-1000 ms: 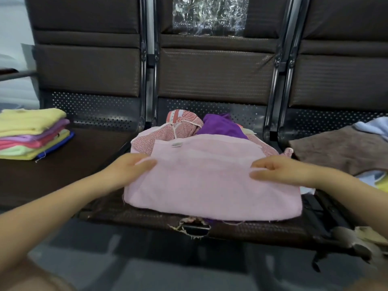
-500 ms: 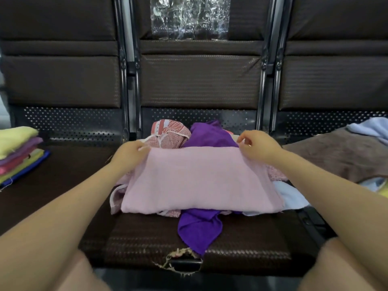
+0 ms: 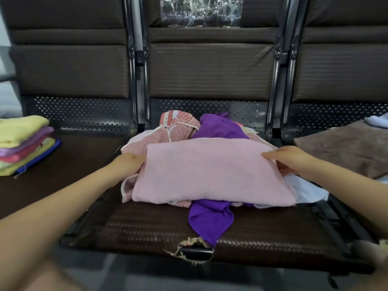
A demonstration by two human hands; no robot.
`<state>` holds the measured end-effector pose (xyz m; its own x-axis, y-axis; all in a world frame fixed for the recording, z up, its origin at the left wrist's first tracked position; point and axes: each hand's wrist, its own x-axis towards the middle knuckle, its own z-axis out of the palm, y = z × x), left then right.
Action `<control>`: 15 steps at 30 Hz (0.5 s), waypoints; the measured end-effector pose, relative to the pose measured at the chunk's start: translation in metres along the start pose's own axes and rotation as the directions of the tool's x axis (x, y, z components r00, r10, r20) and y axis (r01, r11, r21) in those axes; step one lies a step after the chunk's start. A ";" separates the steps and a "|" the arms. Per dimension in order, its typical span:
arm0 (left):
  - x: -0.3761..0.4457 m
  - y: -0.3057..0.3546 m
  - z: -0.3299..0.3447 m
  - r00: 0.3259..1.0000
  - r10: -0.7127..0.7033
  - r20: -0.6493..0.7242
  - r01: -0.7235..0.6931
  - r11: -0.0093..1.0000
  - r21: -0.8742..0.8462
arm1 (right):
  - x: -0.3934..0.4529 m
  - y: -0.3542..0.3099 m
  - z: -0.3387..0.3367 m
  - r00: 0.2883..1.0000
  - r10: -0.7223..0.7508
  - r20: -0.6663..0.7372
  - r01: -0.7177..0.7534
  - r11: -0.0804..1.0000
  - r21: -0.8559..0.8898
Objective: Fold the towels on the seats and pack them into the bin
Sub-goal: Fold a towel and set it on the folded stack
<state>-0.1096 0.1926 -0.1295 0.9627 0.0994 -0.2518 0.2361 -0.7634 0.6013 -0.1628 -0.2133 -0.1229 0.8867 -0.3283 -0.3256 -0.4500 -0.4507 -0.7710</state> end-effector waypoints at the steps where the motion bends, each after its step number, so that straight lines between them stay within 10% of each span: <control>1: -0.002 0.001 0.002 1.000 -0.025 0.014 0.025 1.000 0.001 | -0.001 0.005 -0.003 1.000 0.025 -0.009 -0.024 0.998 0.061; 15: -0.006 0.024 0.004 0.988 0.032 0.149 0.078 0.731 -0.677 | -0.026 -0.014 0.000 0.934 0.198 0.298 -0.322 0.828 0.459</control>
<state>-0.1102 0.1717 -0.1167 0.9394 -0.0213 -0.3422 0.3375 -0.1182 0.9339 -0.1799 -0.1987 -0.1032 0.7708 -0.1484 -0.6196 -0.6091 0.1134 -0.7849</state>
